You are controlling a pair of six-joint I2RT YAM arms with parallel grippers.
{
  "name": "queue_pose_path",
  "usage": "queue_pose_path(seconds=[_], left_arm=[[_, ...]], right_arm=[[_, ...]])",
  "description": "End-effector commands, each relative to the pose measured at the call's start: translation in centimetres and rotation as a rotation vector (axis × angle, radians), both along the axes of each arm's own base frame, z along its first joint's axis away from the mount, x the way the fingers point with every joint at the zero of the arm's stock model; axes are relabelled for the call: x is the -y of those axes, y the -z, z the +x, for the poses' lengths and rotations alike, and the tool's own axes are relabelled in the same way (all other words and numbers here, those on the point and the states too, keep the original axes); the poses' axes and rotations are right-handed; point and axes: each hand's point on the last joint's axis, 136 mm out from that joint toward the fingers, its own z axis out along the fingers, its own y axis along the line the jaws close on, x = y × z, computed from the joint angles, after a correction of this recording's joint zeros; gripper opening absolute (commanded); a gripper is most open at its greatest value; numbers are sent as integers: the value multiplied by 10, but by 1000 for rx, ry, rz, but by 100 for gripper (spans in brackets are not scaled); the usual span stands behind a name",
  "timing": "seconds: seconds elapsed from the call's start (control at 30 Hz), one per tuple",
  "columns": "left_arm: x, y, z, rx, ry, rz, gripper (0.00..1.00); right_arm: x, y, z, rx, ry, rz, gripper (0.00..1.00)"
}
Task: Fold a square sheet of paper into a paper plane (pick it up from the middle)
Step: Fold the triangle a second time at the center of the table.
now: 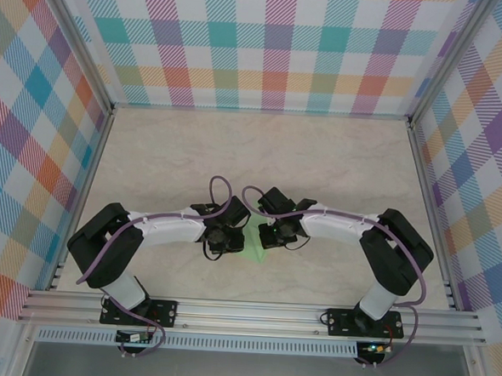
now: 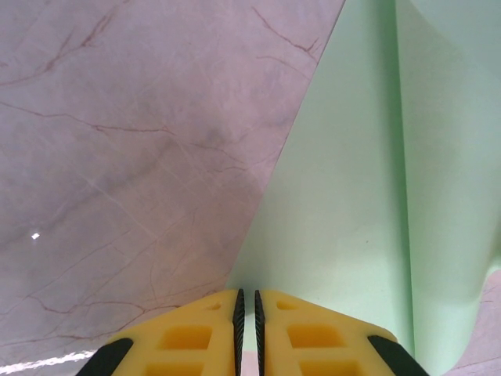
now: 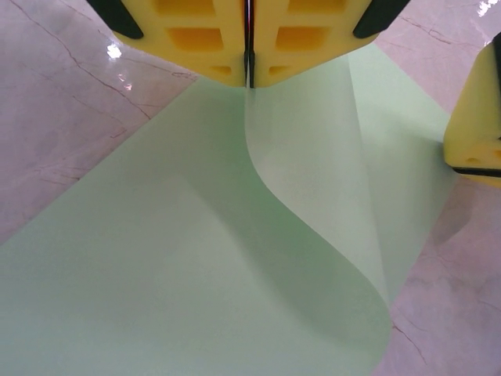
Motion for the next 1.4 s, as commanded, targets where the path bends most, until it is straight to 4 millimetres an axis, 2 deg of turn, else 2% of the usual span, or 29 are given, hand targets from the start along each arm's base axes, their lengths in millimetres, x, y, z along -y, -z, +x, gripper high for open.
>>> queue_pose_path(seconds=[0.0,0.5,1.37], left_arm=[[-10,-3,-1,5,-4,30,15],[-12,-3,-2,4,-1,38,15],[-11,-2,-3,1,1,38,15]], right_arm=[[-2,-1,7,14,-18,-9,10],[1,2,13,25,-25,-65,10],[6,8,13,9,12,-95,11]])
